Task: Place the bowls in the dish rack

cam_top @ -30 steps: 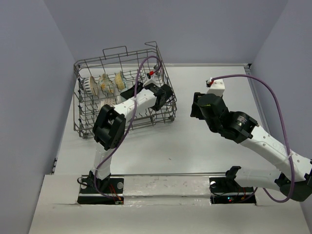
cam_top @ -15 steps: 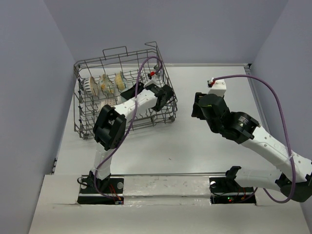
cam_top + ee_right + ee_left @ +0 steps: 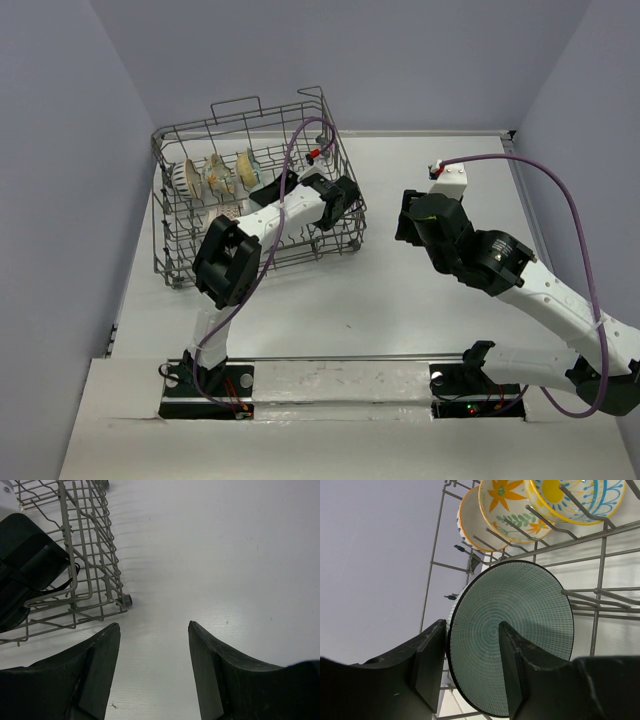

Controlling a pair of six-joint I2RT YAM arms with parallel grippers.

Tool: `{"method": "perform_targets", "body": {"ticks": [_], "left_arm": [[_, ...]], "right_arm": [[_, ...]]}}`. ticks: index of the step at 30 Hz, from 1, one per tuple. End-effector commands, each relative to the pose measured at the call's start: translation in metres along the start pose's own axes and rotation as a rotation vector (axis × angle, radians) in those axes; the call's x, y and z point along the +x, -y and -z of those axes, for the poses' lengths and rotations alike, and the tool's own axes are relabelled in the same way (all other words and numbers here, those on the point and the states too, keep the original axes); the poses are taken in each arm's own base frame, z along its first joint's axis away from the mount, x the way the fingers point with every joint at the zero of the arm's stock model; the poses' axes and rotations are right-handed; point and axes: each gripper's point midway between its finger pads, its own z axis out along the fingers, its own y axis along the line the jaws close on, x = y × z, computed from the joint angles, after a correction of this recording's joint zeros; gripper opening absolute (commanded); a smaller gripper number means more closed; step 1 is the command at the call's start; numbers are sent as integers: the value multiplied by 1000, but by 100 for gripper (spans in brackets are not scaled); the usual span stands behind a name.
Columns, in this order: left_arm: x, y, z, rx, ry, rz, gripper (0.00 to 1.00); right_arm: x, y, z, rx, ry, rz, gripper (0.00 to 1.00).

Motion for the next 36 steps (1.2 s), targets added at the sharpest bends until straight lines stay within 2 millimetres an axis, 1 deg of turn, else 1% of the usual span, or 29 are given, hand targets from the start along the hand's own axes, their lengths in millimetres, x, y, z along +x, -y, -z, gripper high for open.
{"method": "perform_targets", "body": {"ticks": [1, 9, 17, 25, 36], "left_arm": [[-3, 23, 21, 40, 40, -14, 54], [1, 34, 22, 81, 17, 0, 47], [3, 43, 24, 145, 11, 8, 47], [7, 50, 24, 161, 6, -10, 47], [13, 64, 27, 198, -5, -32, 47]], "right_arm": [[-15, 5, 6, 14, 45, -38, 62], [-15, 4, 5, 15, 44, -38, 63], [-16, 3, 5, 14, 43, -37, 62], [-16, 1, 4, 14, 40, -32, 62], [-16, 0, 2, 16, 36, -25, 62]]}}
